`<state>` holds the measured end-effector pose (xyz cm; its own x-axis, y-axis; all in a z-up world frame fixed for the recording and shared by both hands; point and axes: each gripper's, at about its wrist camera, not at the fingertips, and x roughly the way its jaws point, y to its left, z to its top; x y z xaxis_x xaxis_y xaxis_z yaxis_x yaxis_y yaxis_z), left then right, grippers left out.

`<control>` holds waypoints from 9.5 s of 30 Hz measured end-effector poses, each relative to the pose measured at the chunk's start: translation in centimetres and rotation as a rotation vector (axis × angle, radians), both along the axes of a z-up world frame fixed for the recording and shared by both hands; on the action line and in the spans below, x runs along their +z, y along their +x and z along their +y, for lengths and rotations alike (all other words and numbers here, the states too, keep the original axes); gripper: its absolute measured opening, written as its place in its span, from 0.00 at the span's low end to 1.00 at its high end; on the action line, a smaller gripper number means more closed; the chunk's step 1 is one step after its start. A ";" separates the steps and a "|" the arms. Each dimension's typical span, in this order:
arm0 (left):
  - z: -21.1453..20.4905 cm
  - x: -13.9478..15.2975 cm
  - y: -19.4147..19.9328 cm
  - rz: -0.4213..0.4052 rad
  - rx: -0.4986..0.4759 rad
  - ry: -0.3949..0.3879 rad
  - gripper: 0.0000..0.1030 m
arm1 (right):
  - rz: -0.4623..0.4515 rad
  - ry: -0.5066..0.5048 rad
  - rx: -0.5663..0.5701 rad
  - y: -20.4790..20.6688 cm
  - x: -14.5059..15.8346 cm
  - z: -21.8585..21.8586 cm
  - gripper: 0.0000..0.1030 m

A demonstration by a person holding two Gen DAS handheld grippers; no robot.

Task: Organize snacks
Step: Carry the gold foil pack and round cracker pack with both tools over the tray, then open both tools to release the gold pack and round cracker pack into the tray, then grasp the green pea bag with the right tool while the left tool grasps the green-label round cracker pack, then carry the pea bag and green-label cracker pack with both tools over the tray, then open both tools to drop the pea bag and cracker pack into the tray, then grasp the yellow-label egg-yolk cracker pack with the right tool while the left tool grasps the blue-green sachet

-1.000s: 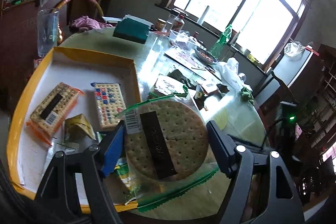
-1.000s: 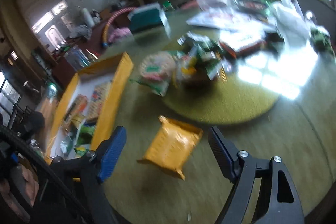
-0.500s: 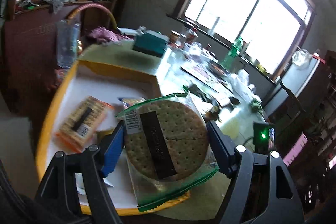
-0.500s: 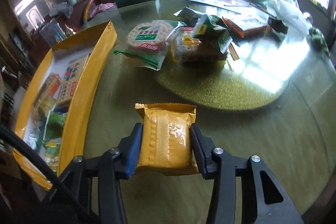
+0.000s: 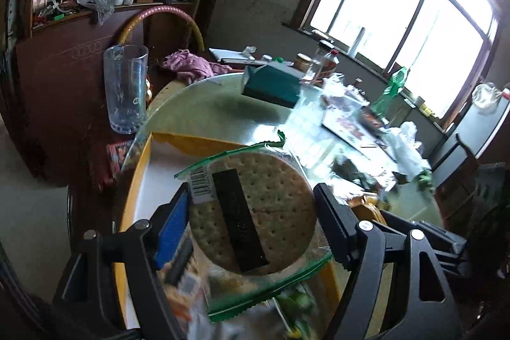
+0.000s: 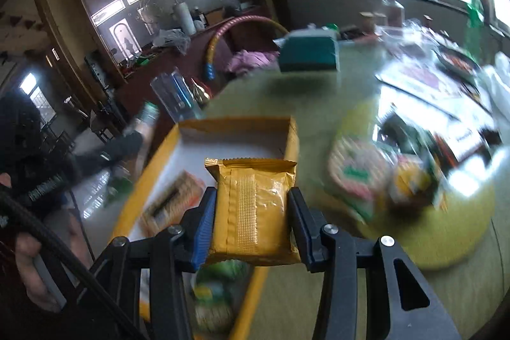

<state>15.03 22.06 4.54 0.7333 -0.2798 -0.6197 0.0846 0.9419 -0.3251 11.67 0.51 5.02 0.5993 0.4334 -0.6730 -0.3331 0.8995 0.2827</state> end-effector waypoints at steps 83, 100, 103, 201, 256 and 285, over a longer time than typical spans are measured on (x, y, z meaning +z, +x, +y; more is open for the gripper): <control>-16.3 -2.6 -2.0 0.112 -0.196 0.004 0.90 | 0.147 0.077 -0.059 4.7 -7.4 -17.5 0.40; -16.5 -3.1 -0.3 0.142 -0.198 -0.038 0.90 | 0.149 0.067 -0.126 5.2 -7.6 -16.4 0.36; -17.4 -3.5 1.5 0.161 -0.204 -0.005 0.90 | 0.136 0.096 -0.146 2.9 -7.3 -17.1 0.36; -11.6 -1.2 -10.7 0.003 -0.152 -0.075 0.92 | -0.006 0.107 -0.048 -6.8 -1.7 -12.0 0.75; -16.6 -1.5 -6.7 -0.007 -0.178 0.141 0.92 | 0.145 -0.302 -0.226 3.3 -9.0 -14.6 0.73; -26.4 -10.7 4.8 0.297 -0.591 0.525 0.92 | 0.128 -0.122 -0.257 -4.5 -9.0 -19.7 0.76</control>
<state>19.81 -4.37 -6.20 0.3431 -0.1883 -0.9202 0.5915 0.8044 0.0559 7.16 -19.18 -3.96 0.5856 0.1900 -0.7880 -0.0593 0.9796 0.1922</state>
